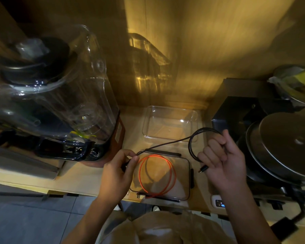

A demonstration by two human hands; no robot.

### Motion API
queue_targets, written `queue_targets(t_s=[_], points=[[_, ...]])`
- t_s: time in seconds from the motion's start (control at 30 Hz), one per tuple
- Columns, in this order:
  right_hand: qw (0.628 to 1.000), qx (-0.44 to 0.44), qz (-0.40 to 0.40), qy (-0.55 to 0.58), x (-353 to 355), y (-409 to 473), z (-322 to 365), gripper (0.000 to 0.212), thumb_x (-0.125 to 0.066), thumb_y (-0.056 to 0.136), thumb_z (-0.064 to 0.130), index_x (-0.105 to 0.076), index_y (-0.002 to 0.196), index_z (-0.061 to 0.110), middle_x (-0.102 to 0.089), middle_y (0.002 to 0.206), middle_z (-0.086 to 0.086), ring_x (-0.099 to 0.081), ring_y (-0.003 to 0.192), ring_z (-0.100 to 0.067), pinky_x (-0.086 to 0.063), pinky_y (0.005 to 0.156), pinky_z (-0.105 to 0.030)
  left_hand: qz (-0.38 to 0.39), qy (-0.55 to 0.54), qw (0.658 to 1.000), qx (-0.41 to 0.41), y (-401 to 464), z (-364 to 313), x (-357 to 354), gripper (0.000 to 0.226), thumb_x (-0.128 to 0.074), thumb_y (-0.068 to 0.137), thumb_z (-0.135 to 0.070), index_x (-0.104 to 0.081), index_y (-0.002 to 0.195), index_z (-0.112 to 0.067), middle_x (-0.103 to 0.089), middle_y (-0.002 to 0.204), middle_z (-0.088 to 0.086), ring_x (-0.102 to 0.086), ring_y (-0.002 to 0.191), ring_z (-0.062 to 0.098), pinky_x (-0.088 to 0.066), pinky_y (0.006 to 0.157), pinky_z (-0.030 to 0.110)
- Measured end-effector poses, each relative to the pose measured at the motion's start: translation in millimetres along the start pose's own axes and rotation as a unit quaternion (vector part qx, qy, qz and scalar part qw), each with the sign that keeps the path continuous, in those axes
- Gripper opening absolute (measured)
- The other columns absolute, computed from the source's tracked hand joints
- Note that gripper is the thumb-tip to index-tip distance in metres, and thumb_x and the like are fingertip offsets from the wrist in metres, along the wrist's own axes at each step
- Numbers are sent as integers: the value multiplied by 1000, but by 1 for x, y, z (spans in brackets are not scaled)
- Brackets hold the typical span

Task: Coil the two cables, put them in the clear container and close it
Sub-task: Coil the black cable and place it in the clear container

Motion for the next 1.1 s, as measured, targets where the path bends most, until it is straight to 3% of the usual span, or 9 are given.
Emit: queue_targets(t_s=[0.1, 0.17, 0.4, 0.6, 0.7, 0.83, 0.97, 1.1], points=[[1000, 11, -8, -2, -1, 1, -1, 42, -35, 101, 41, -57, 72, 20, -29, 46, 6, -18, 40, -6, -25, 41, -20, 17, 20, 999, -34, 0, -4, 2, 3, -63, 92, -34, -62, 90, -32, -66, 80, -23, -64, 68, -5, -41, 59, 6], [1000, 20, -9, 0, -1, 1, -1, 42, -34, 102, 42, -56, 74, 20, -39, 45, 7, -19, 41, -6, -27, 41, -20, 38, 27, 998, -49, 2, -9, 2, 6, -65, 92, -26, -65, 89, -31, -66, 81, -27, -64, 73, -6, -41, 65, 5], [997, 29, -43, -64, -1, 0, 0, 42, -35, 101, 45, -55, 74, 20, -46, 56, 5, -43, 46, -8, -40, 48, -22, 144, 76, 976, -145, 7, -27, 4, 20, -53, 96, -39, -69, 92, -27, -61, 79, -20, -59, 75, -6, -51, 66, 25], [988, 23, -44, -143, -4, -1, -5, 40, -37, 102, 39, -54, 74, 16, -56, 69, -3, -59, 65, -17, -55, 64, -31, 200, 84, 954, -208, 13, -53, 5, 26, -51, 99, -40, -71, 92, -24, -63, 85, -20, -62, 80, -2, -52, 68, 25], [980, 8, -27, -195, -9, -3, -11, 38, -34, 101, 34, -50, 78, 9, -65, 76, -13, -69, 77, -29, -58, 73, -39, 241, 70, 944, -215, 14, -67, 1, 20, -53, 99, -40, -69, 93, -29, -58, 86, -26, -58, 80, -10, -51, 69, 22], [959, -16, -16, -282, -13, -6, -26, 37, -30, 103, 29, -49, 85, 3, -68, 76, -17, -71, 75, -31, -58, 70, -35, 268, 78, 934, -222, 16, -81, -7, 15, -53, 99, -41, -64, 94, -33, -65, 87, -16, -61, 81, 0, -51, 69, 30], [946, -42, 8, -321, -16, -10, -38, 44, -33, 100, 32, -59, 75, 7, -68, 71, -16, -68, 65, -22, -55, 62, -28, 254, 83, 936, -231, 20, -93, -10, 21, -48, 100, -44, -62, 91, -31, -61, 80, -16, -52, 73, -9, -42, 65, 17], [932, -72, 34, -353, -13, -12, -46, 42, -30, 106, 30, -51, 85, 1, -65, 69, -15, -65, 65, -30, -55, 65, -34, 225, 77, 947, -215, 24, -104, -10, 18, -52, 100, -35, -59, 84, -31, -48, 68, -31, -48, 67, -16, -30, 64, 3]])
Point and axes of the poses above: each hand's wrist, its own y-axis towards the middle knuckle, its own x-axis out of the back of the hand, z = x × y, the point moved 4 cm from there along y, towards the middle knuckle
